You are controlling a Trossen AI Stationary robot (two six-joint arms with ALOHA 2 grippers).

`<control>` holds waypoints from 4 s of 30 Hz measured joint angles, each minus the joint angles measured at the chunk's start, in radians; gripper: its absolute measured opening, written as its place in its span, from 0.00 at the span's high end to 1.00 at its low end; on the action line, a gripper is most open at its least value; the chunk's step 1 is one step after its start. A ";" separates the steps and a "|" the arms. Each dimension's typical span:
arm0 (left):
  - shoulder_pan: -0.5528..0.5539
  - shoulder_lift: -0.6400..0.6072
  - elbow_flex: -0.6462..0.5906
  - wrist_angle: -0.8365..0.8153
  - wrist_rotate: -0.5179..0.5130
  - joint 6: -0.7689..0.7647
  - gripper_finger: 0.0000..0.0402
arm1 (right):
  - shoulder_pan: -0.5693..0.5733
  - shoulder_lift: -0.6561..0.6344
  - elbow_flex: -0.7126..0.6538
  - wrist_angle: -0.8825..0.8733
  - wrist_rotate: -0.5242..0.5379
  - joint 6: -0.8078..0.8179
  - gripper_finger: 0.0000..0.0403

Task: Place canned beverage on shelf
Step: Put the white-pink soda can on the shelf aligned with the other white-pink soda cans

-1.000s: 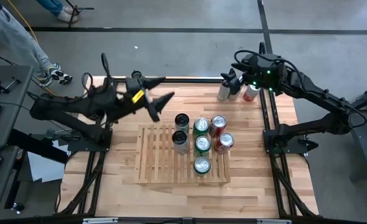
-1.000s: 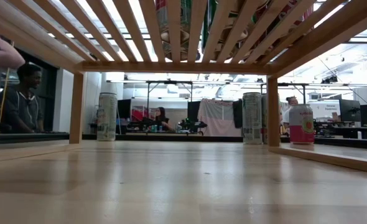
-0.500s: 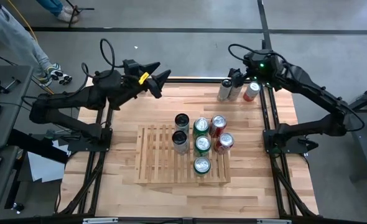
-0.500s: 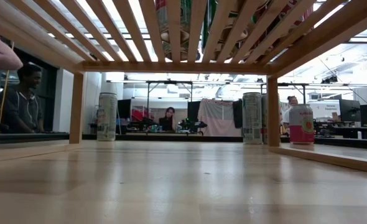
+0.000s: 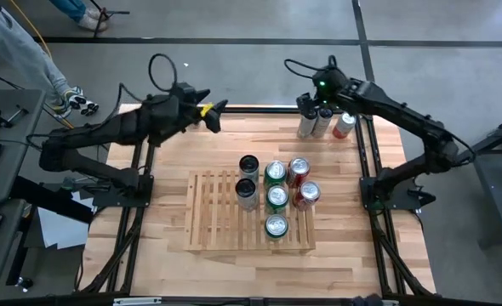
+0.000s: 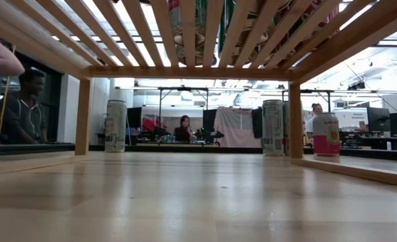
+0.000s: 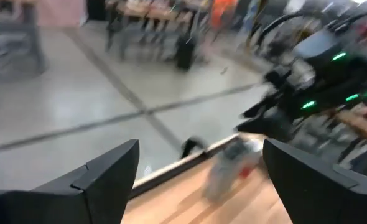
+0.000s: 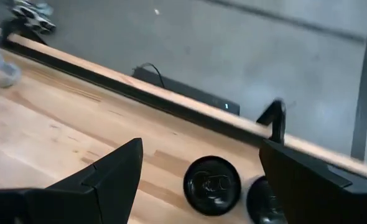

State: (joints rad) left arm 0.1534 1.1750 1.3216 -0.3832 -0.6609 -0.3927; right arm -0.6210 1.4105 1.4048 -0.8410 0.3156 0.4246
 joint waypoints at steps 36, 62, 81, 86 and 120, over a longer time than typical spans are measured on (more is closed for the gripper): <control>0.416 -0.022 0.000 -0.233 0.730 -0.057 0.17 | -0.031 0.219 0.000 -0.127 -0.038 -0.020 0.24; 0.414 -0.021 0.000 -0.233 0.728 -0.050 0.17 | -0.026 0.234 0.000 -0.125 -0.162 -0.117 0.24; 0.415 -0.023 0.000 -0.232 0.728 -0.016 0.17 | 0.035 0.211 0.031 -0.116 -0.152 -0.257 0.41; 0.416 -0.033 0.001 -0.215 0.738 0.033 0.17 | 0.051 0.114 0.132 -0.098 -0.238 -0.376 0.41; 0.371 -0.027 0.001 0.294 1.657 -0.226 0.17 | 0.458 0.076 0.447 0.375 -0.853 -0.551 0.41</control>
State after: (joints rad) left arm 0.5240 1.1482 1.3228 -0.0896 0.9958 -0.6192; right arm -0.1631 1.4864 1.8519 -0.4658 -0.5377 -0.1263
